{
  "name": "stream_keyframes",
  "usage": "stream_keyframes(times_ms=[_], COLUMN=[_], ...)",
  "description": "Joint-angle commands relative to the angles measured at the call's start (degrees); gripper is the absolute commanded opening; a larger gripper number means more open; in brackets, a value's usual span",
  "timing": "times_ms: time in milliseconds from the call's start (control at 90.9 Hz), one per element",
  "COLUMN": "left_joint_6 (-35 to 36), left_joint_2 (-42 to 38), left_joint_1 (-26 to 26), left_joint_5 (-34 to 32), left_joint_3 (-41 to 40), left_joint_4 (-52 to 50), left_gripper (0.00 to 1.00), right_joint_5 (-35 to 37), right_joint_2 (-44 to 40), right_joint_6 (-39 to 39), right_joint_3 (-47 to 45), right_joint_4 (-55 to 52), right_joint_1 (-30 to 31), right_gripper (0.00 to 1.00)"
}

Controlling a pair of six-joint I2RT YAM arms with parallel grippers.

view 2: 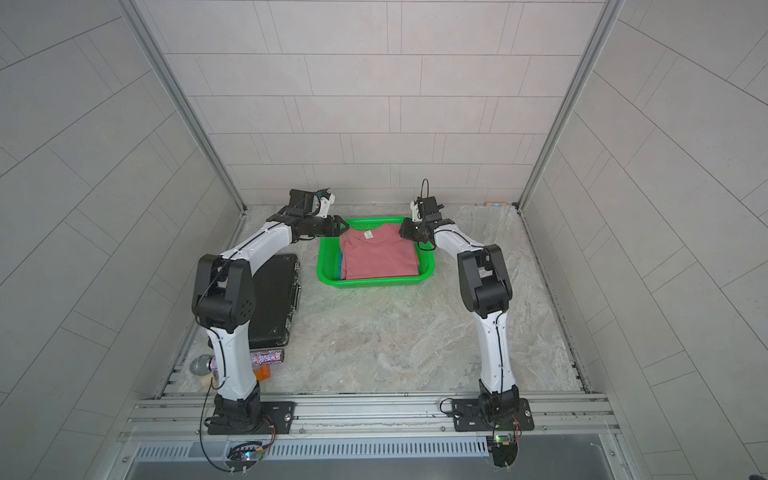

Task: Put the folded t-shirts into the basket
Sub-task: Adjust the T-shirt in the bin.

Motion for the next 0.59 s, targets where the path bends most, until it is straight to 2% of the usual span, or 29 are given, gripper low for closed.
stream_keyframes(times_ms=[0, 176, 374, 583], left_joint_6=[0.5, 1.1, -0.5, -0.6], left_joint_2=[-0.5, 2.4, 3.5, 5.6], left_joint_1=[-0.6, -0.7, -1.2, -2.7], left_joint_5=[0.5, 3.1, 5.7, 6.1], left_joint_3=[0.1, 2.5, 2.6, 4.2], left_joint_4=[-0.3, -1.2, -1.1, -1.3], left_gripper=[0.55, 0.54, 0.45, 0.46], right_joint_5=[2.2, -0.4, -0.3, 0.2], right_joint_2=[-5.7, -10.7, -17.3, -24.5], right_joint_6=[-0.4, 0.6, 0.4, 0.0], right_joint_3=[-1.4, 1.4, 0.6, -5.5], right_joint_4=[2.4, 1.3, -1.0, -1.8], right_joint_1=[-0.5, -0.8, -0.8, -0.9], right_gripper=[0.19, 0.41, 0.45, 0.45])
